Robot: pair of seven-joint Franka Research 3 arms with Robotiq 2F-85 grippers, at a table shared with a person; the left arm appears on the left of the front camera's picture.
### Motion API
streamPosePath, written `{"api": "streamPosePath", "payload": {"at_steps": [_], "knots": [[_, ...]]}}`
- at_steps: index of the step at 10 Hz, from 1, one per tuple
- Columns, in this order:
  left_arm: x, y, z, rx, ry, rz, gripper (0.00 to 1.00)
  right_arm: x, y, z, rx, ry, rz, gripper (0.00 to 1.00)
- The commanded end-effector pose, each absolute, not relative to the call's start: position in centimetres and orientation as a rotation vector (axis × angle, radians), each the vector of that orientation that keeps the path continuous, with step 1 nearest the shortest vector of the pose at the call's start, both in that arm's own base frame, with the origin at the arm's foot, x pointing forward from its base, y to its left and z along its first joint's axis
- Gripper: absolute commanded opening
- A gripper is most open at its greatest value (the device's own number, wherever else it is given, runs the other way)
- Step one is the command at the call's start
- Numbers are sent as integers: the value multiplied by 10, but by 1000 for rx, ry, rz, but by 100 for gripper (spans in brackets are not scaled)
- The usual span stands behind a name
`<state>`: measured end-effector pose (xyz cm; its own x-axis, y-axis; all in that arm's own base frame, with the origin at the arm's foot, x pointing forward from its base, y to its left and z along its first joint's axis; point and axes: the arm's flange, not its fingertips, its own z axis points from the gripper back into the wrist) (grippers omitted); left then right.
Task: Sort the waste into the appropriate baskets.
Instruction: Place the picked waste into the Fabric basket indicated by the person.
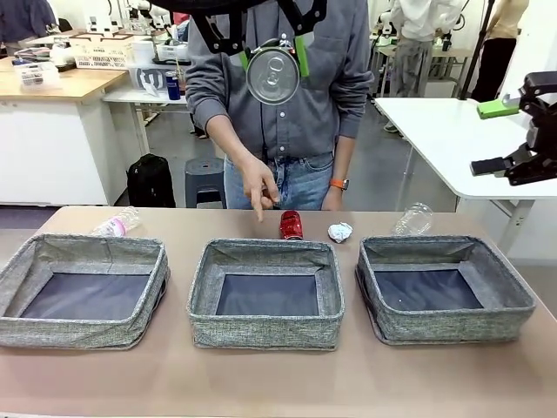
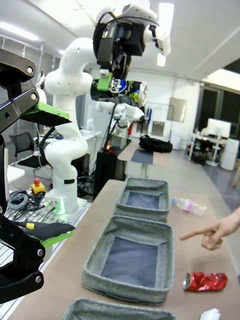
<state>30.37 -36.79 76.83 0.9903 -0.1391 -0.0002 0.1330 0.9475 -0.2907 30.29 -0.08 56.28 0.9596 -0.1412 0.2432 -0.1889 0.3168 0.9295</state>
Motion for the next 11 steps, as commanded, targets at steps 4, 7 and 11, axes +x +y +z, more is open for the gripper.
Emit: {"api": "streamPosePath", "payload": {"at_steps": [4, 7, 11], "knots": [[302, -365, 771, -293, 11, -129, 52, 305, 1, 564, 1272, -324, 49, 100], [304, -368, 768, -294, 21, -138, 52, 305, 1, 564, 1272, -324, 49, 100], [321, -362, 648, -223, -35, -222, 52, 305, 1, 564, 1272, -324, 49, 100]]}}
